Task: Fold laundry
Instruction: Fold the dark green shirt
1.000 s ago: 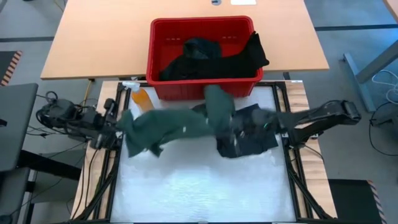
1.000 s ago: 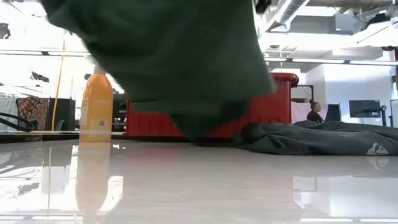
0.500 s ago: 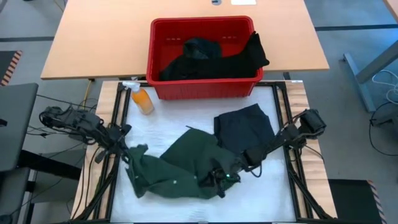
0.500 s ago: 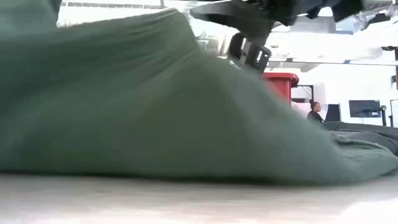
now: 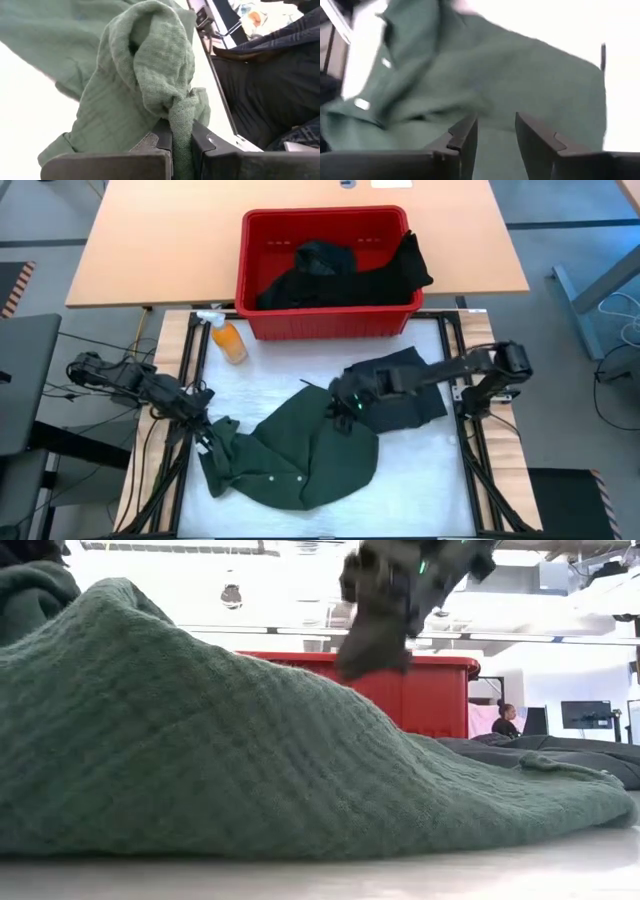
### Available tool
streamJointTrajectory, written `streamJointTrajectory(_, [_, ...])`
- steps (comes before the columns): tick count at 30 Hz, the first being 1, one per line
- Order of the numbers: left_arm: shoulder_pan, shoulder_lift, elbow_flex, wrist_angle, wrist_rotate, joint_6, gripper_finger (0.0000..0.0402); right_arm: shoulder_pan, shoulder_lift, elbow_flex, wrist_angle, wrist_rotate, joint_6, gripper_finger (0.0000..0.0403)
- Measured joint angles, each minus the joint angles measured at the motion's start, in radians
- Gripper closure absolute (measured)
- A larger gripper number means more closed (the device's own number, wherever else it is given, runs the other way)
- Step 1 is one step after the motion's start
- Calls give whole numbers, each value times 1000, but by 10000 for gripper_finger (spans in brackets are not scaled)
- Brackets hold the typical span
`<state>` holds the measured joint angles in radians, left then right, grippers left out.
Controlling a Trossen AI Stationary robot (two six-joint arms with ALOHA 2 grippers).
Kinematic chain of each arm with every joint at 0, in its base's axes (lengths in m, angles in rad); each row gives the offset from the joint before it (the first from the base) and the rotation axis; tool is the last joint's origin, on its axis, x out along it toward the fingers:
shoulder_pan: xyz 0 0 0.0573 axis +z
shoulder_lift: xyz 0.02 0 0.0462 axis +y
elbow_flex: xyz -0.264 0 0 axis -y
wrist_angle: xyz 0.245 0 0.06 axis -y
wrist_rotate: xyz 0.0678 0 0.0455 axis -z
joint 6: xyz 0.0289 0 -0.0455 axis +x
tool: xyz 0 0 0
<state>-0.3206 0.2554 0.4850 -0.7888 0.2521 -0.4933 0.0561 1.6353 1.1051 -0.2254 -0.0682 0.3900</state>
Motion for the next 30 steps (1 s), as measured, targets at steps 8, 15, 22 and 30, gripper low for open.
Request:
streamJointTrajectory(8, [0,0,-6,-8,-3,0,401,-158,57,-1,-134,-193,-59,173])
streamJointTrajectory(15, [0,0,-6,-8,-20,58,401,-138,126,1,-116,-290,-74,160])
streamJointTrajectory(22, [0,0,-6,-7,-34,61,401,-86,204,0,-51,-351,-107,187])
streamJointTrajectory(30, [0,0,-6,22,-15,54,401,-26,74,2,-68,-353,-153,382])
